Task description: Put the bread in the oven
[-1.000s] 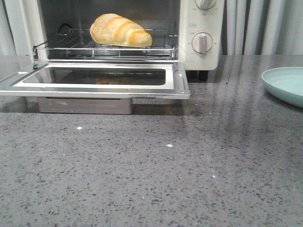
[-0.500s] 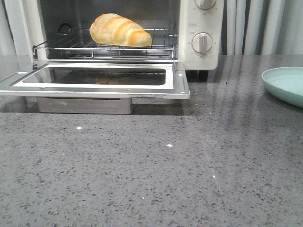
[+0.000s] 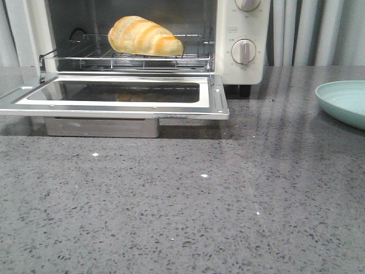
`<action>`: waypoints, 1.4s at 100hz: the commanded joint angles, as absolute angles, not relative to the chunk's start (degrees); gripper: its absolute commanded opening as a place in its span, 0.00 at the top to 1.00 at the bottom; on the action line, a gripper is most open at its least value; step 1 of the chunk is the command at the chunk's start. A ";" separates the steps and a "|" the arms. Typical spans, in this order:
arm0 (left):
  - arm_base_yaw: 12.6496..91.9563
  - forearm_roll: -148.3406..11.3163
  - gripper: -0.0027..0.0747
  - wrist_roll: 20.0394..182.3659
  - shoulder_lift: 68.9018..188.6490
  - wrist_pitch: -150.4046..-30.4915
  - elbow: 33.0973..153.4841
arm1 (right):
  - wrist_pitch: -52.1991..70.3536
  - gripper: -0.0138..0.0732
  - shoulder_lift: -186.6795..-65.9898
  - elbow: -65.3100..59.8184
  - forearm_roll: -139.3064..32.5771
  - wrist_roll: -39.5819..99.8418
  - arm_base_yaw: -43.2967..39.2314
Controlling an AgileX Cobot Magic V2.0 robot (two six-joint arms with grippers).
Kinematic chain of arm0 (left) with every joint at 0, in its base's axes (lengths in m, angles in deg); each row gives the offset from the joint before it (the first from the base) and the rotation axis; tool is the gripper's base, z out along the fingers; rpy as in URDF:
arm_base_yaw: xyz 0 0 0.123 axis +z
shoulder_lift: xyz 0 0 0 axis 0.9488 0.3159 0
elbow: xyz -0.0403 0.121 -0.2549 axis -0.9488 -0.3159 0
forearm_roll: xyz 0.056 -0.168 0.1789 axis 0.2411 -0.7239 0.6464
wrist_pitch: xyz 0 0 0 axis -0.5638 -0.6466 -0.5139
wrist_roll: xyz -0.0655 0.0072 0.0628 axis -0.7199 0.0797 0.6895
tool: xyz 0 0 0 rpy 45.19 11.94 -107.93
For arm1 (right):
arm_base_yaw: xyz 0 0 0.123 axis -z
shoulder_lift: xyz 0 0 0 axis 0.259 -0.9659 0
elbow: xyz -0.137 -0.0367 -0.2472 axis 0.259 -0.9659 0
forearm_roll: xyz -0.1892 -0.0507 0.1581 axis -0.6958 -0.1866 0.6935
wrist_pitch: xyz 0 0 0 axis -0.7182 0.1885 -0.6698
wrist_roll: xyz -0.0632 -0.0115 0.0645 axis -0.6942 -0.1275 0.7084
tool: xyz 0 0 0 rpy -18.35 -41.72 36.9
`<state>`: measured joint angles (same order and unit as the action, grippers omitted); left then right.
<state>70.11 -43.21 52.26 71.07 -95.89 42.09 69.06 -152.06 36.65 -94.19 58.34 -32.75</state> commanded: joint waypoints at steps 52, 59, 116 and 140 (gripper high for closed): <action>70.35 -43.79 0.99 52.36 69.58 -91.03 43.69 | 63.91 0.92 -147.45 37.75 -92.96 58.49 -25.01; 70.35 -43.79 0.99 52.36 69.58 -91.03 43.69 | 63.67 0.92 -147.19 37.75 -92.86 58.49 -23.22; 70.35 -43.79 0.99 52.36 69.58 -91.03 43.69 | 43.67 0.92 -136.61 17.30 -85.17 58.49 -3.15; 70.35 -43.79 0.99 52.36 69.58 -91.03 43.69 | 40.01 0.92 -124.66 1.68 -81.34 58.49 3.24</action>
